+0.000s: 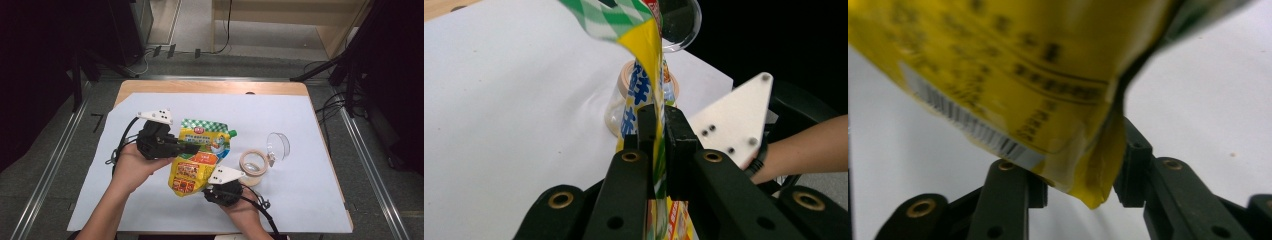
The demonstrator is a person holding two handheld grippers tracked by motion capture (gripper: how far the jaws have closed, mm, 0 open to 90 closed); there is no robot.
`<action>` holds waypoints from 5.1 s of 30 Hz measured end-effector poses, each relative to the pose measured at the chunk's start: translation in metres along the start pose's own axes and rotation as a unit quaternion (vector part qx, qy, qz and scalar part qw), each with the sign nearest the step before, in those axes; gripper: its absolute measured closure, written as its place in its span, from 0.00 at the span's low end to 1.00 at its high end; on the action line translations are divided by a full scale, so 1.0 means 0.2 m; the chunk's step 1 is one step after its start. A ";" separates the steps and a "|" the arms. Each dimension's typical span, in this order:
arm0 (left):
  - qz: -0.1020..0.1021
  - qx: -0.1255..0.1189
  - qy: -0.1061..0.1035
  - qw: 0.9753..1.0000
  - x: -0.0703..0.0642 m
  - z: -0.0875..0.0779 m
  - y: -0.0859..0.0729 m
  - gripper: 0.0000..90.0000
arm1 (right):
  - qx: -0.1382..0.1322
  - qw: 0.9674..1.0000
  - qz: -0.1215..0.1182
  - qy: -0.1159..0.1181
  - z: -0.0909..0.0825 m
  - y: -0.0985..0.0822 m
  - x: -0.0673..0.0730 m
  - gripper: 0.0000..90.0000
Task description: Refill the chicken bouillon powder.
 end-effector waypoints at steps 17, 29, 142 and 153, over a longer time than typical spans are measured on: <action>0.001 0.012 -0.007 1.000 0.02 0.18 0.06 0.94 | 0.000 1.000 -0.011 0.027 -0.04 0.00 0.09 0.76; -0.003 0.024 -0.027 0.999 0.01 0.30 0.10 0.93 | -0.012 0.999 0.000 0.046 -0.09 0.05 0.17 0.74; -0.063 0.056 -0.020 0.996 -0.01 0.34 0.20 0.75 | -0.058 0.995 0.040 0.067 -0.19 0.17 0.21 0.73; -0.090 0.061 -0.014 0.994 0.01 0.35 0.20 0.76 | -0.064 0.995 0.042 0.068 -0.19 0.18 0.20 0.72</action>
Point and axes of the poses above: each handheld gripper's, and its own axes: z roughly forward along the jaws, y roughly out of its top, x roughly to its left, the point moved 7 cm from there along z, roughly forward along the jaws, and after that the axes turned 12 degrees about z, right-handed, at the moved point
